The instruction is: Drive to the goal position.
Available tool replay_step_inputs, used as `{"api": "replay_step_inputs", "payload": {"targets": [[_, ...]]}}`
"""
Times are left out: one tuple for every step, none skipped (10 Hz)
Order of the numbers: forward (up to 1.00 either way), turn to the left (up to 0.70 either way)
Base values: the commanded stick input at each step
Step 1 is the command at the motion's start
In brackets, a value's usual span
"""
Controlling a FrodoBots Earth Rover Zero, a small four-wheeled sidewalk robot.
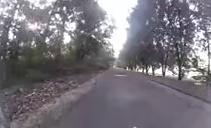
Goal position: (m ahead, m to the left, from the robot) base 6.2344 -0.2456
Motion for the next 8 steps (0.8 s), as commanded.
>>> {"api": "replay_step_inputs", "payload": {"targets": [[0.70,-0.03],[0.70,-0.13],[0.70,-0.08],[0.70,-0.03],[0.70,0.00],[0.70,0.00],[0.70,0.00],[0.70,0.00]]}}
